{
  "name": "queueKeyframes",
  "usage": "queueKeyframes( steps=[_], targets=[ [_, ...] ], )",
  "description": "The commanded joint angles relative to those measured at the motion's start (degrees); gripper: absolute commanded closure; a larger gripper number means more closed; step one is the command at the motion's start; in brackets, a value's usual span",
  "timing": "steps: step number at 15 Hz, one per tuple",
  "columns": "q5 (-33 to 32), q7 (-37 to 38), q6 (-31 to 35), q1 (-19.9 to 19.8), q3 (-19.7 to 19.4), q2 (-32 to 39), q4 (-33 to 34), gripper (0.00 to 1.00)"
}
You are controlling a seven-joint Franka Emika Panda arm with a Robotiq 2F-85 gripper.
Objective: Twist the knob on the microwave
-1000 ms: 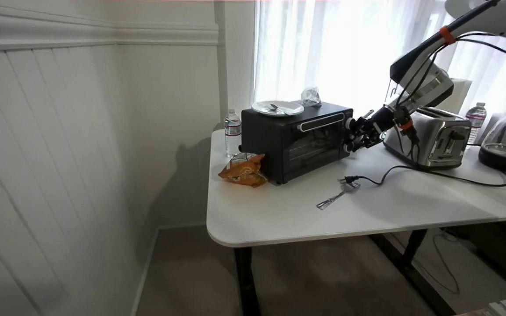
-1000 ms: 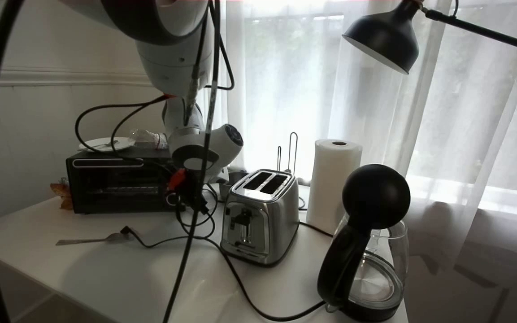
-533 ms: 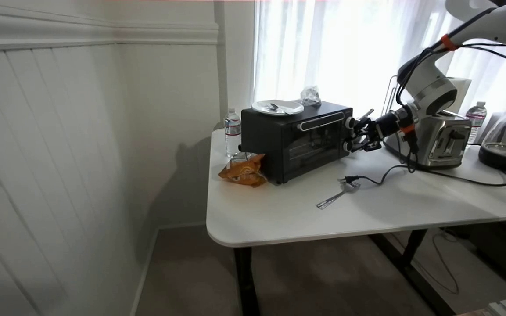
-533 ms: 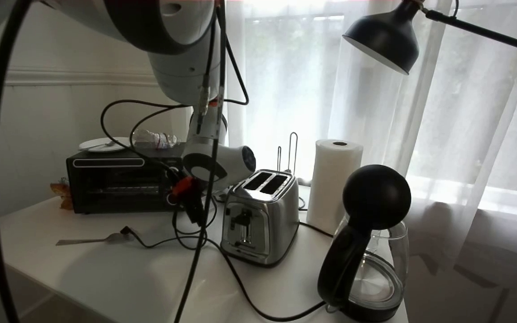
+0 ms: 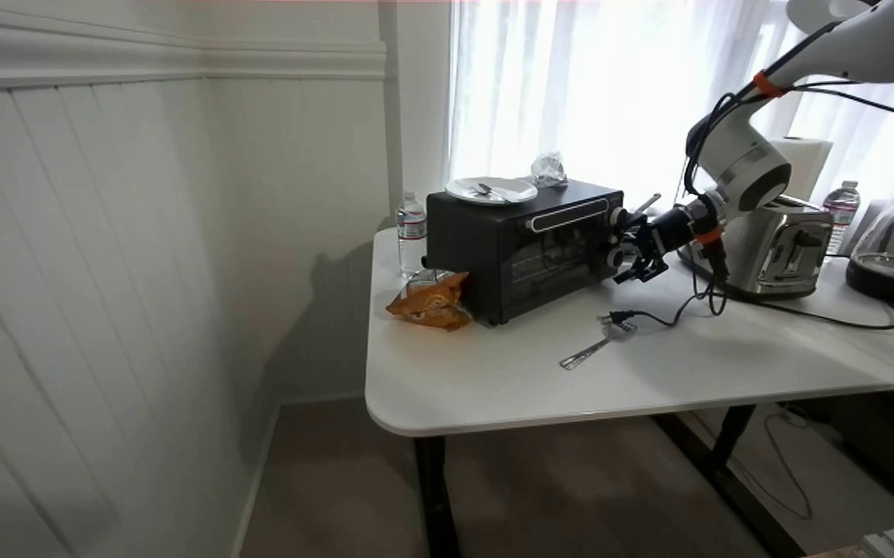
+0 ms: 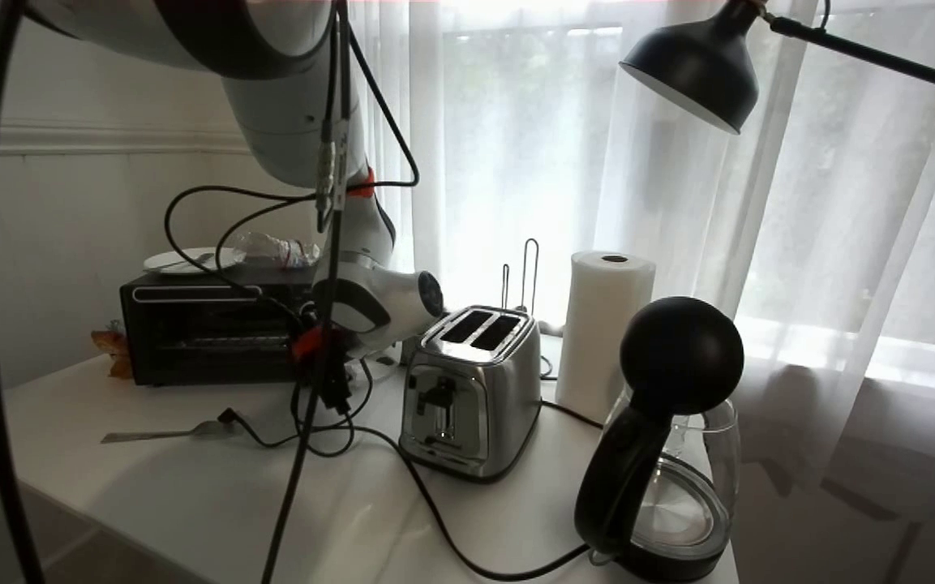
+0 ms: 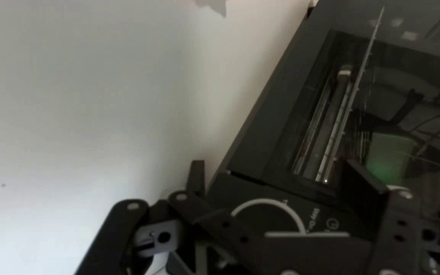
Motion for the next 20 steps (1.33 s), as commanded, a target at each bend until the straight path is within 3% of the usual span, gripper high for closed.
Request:
queueKeyframes(
  steps=[1,6,13,20],
  targets=[
    [2.37,-4.87,0.07,5.27,-3.24,-3.07,-0.37,0.0],
    [-5.3,-6.36,2.07,11.47,-7.97,-8.96,-2.88,0.0],
    [-28.15,0.81,3.47,15.73,-11.61,-19.22,-6.25,0.0],
    [-58.18,20.23,2.91,18.23,-11.69,-30.18,-9.21,0.0]
  ],
)
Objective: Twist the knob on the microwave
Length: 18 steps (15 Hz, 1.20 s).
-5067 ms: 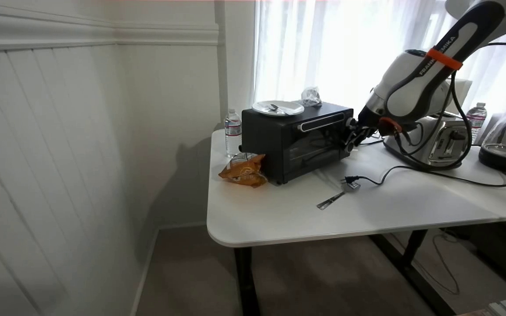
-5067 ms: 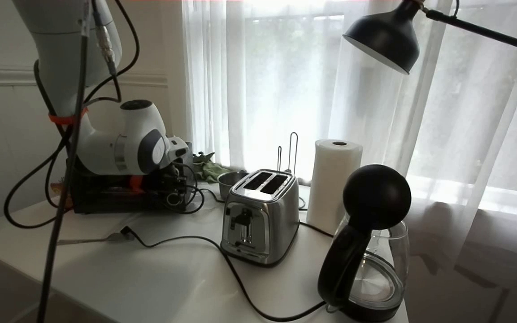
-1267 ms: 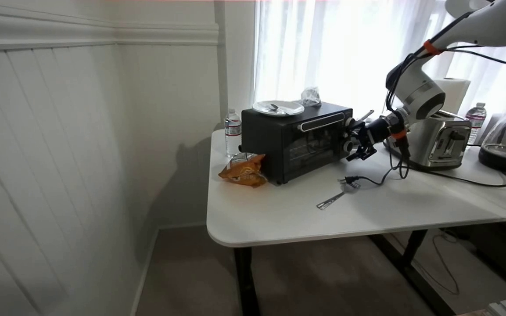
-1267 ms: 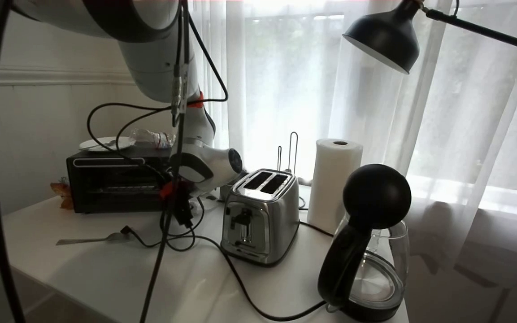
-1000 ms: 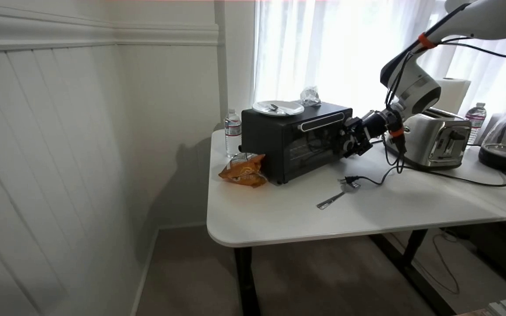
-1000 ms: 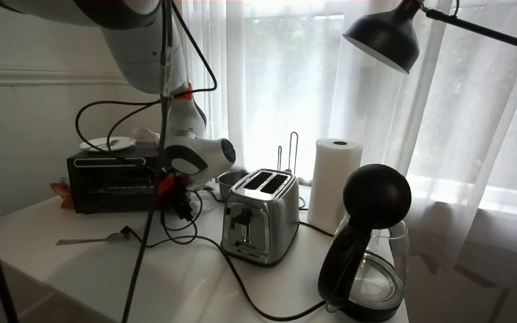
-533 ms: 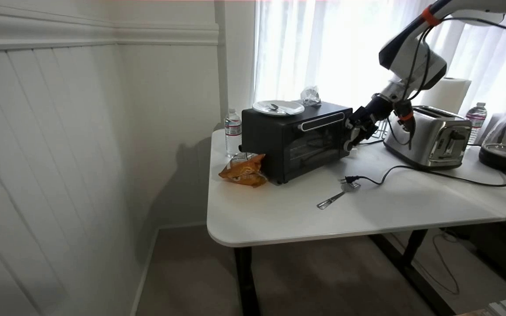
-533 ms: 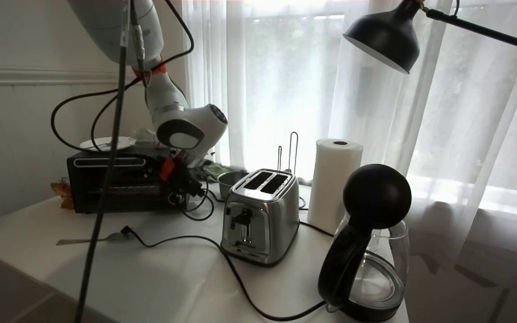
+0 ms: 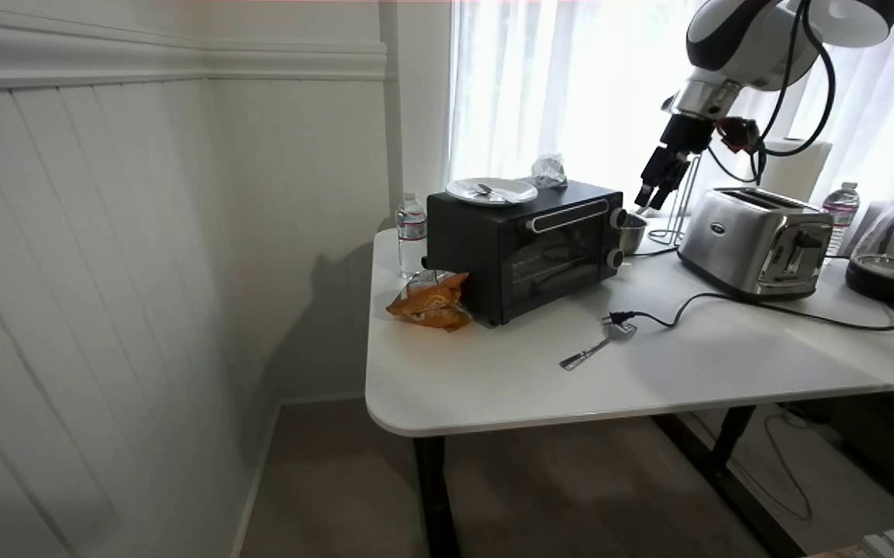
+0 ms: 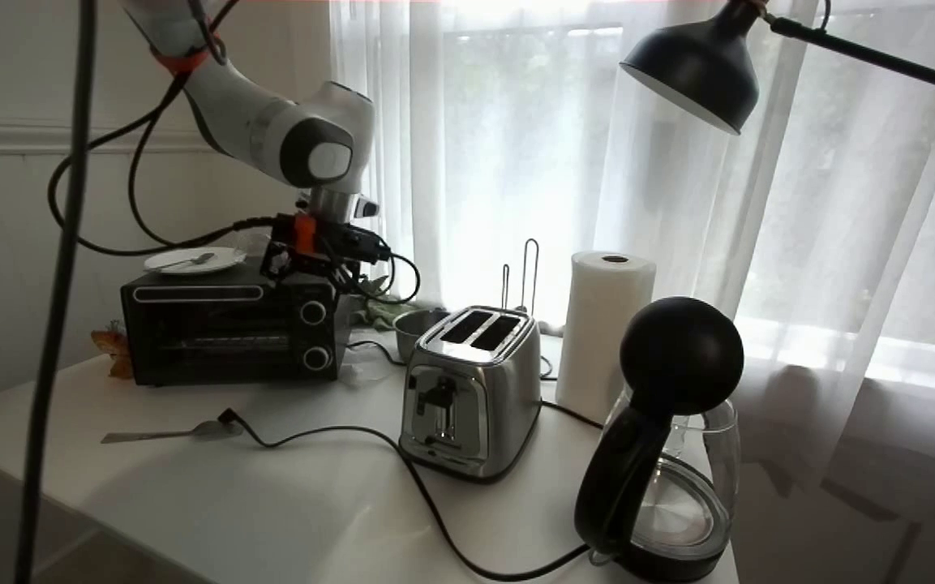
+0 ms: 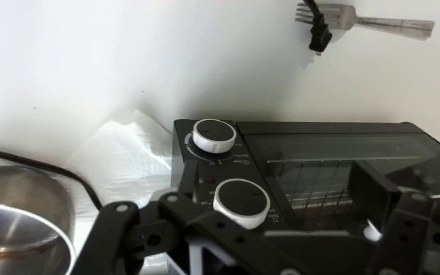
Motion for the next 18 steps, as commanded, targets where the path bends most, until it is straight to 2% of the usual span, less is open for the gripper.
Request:
queueKeyframes(
  steps=[1,6,8,11,14,17,18],
  targets=[
    [-14.29,12.3,1.05,2.51,-0.81,-7.9,-5.24,0.0],
    [-29.99,31.86,-2.03,2.72,-1.35,-16.31,-9.11,0.0],
    [-32.15,39.78,-5.21,2.54,-0.74,-19.29,-10.26,0.0],
    [-30.92,48.01,-10.16,2.59,0.8,-24.02,-12.34,0.0],
    [-26.8,50.12,-13.63,3.43,2.45,-28.95,-14.83,0.0],
    [-21.56,50.24,-12.02,5.08,3.9,-34.04,-18.1,0.0],
    [-24.37,49.14,-13.15,3.83,3.61,-28.71,-13.77,0.0]
  ],
)
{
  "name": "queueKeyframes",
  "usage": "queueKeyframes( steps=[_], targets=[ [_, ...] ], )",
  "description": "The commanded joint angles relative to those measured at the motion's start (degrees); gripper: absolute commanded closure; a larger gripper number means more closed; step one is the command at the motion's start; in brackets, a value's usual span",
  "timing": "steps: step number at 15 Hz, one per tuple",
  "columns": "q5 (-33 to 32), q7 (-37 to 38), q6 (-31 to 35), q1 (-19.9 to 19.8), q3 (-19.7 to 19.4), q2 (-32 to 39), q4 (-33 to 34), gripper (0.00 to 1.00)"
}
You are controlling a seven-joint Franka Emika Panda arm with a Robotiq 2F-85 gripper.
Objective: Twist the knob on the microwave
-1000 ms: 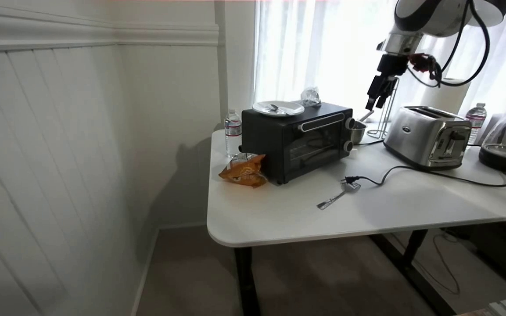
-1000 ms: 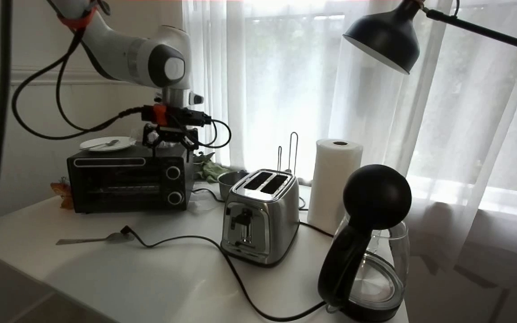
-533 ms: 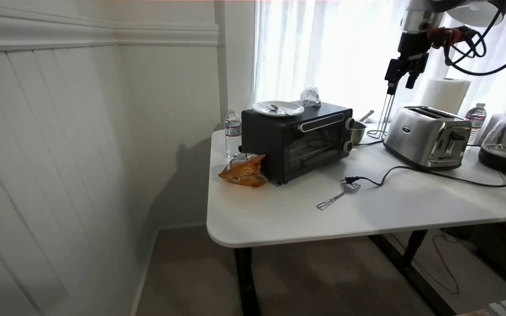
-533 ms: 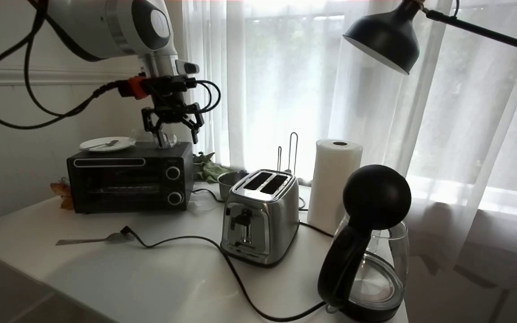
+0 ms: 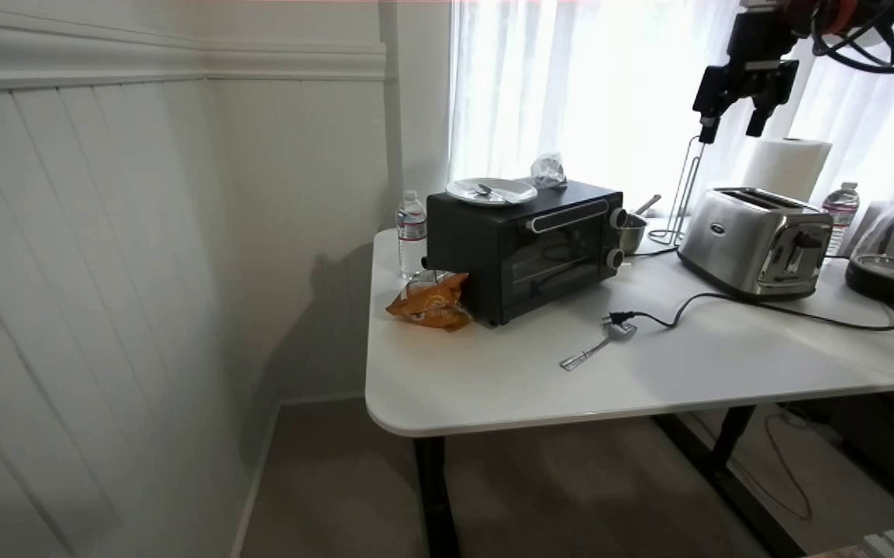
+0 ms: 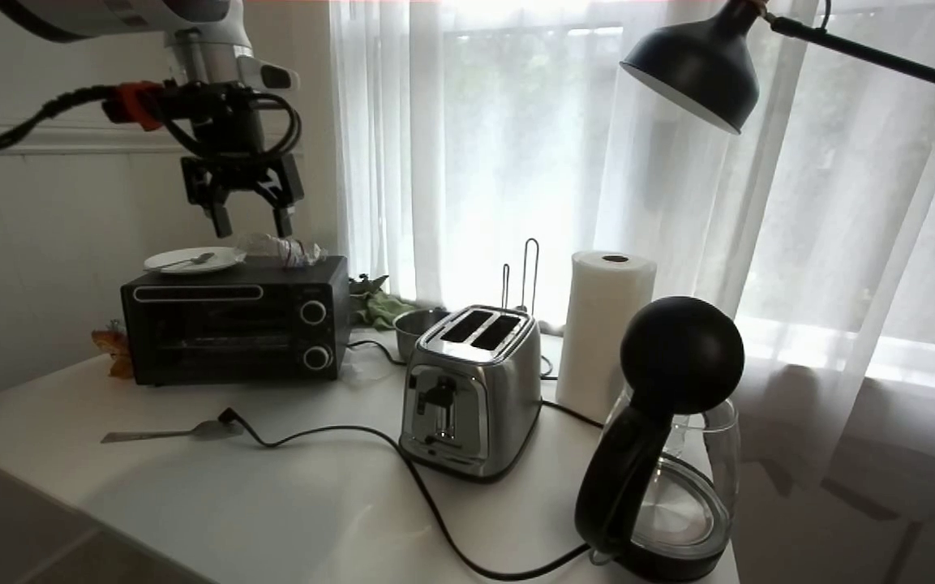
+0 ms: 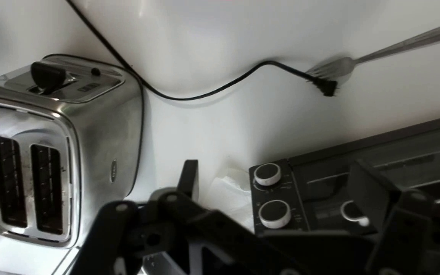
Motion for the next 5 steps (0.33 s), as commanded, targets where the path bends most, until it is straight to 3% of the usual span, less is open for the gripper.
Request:
queueKeyframes(
  steps=[1,5],
  targets=[
    [1.07,0.15,-0.14,0.12,0.76,-1.45,-0.74,0.0],
    [1.68,0.46,-0.11,0.37,1.15,-3.86,-2.48,0.0]
  ],
)
